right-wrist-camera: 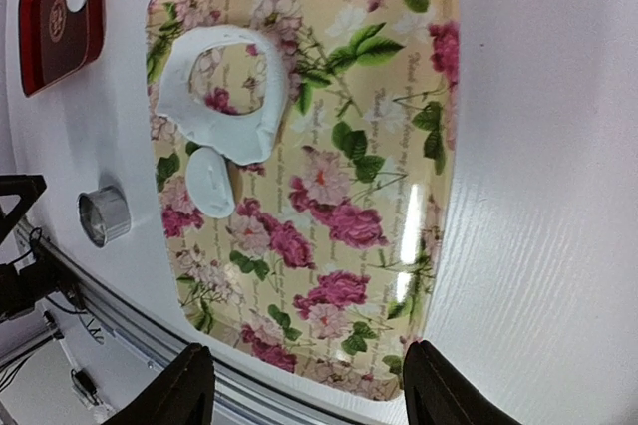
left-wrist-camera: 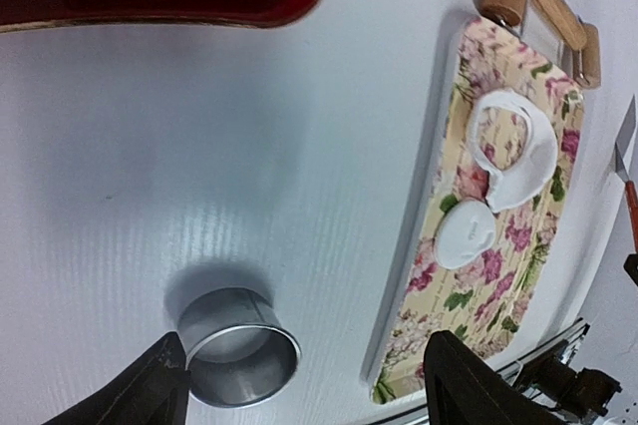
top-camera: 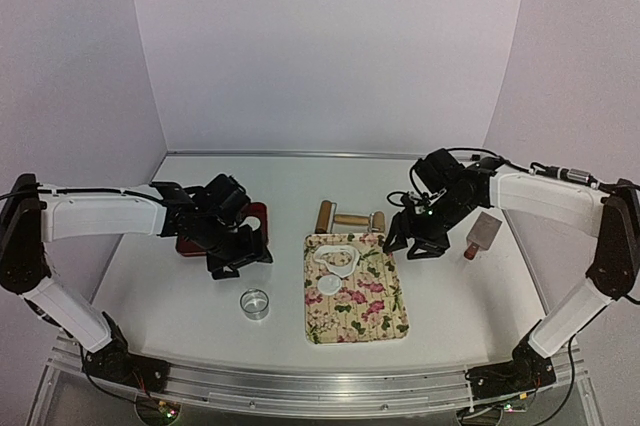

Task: Roll out the dumpling wrappers from the dough
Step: Pick up the spatula from the corner of the board.

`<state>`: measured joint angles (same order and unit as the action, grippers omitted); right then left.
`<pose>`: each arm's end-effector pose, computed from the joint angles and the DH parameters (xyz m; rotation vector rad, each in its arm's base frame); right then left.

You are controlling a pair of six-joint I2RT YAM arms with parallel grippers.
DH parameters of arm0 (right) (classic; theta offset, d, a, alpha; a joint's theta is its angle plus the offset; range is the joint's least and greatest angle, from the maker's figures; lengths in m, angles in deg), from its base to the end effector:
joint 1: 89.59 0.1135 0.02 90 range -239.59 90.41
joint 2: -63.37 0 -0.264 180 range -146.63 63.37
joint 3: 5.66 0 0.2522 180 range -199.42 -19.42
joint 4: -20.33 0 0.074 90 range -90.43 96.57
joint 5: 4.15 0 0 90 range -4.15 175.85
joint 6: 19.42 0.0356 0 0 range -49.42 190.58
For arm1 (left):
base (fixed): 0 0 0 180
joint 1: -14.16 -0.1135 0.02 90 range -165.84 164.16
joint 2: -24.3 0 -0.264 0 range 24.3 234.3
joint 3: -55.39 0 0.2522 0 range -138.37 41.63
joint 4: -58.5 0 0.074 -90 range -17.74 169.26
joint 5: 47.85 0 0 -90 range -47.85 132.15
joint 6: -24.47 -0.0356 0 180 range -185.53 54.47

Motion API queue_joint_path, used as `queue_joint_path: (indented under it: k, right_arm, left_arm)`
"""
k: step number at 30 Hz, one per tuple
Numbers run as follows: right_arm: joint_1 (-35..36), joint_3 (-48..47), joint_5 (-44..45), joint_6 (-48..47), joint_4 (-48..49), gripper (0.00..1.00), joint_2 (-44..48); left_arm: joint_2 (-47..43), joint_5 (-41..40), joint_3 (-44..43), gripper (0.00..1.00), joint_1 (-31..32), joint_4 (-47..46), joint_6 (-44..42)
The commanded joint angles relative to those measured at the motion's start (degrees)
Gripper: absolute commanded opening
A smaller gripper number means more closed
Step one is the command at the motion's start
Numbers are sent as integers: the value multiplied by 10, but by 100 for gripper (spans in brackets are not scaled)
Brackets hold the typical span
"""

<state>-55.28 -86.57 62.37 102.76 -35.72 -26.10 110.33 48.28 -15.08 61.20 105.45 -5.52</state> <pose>0.2503 0.1880 0.2436 -0.1878 2.8690 0.8538 0.1984 -0.2186 0.2122 -0.2866 2.8544 -0.6555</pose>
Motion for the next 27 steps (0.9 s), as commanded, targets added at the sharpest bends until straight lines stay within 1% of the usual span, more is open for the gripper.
queue_joint_path:
  k: [1, 3, 5, 8, 10, 12, 14, 17, 21, 24, 27]
  right_arm:
    - [-4, -47, 142, 43, -52, 61, 22]
    - [-11, -56, 190, 60, -79, 68, 43]
    - [-29, -57, 216, 70, -110, 75, 61]
    - [-64, -69, 263, 67, -175, 82, 78]
    - [-78, -89, 320, 61, -231, 89, 86]
    - [-100, -101, 357, 56, -269, 97, 91]
    - [-127, -90, 361, 47, -288, 98, 92]
    - [-159, -52, 321, 39, -283, 98, 84]
    - [-163, -6, 247, 44, -233, 98, 66]
    - [-165, 11, 239, 51, -201, 98, 51]
    - [-172, 21, 223, 49, -170, 94, 28]
  left_arm:
    - [-51, 10, -1, 81, -52, 2, -21]
    - [-53, 11, -10, 81, -69, 9, -33]
    - [-53, 9, -17, 81, -81, 13, -45]
    - [-51, 14, -17, 82, -93, 8, -62]
    - [-47, 19, -17, 82, -98, 7, -70]
    - [-41, 23, -19, 82, -100, 6, -80]
    - [-35, 29, -20, 82, -101, 4, -87]
    - [-26, 42, -20, 82, -102, -1, -94]
    - [-20, 54, -18, 82, -102, -8, -101]
    - [-11, 60, -24, 82, -102, -9, -110]
    - [2, 67, -32, 82, -102, -10, -120]
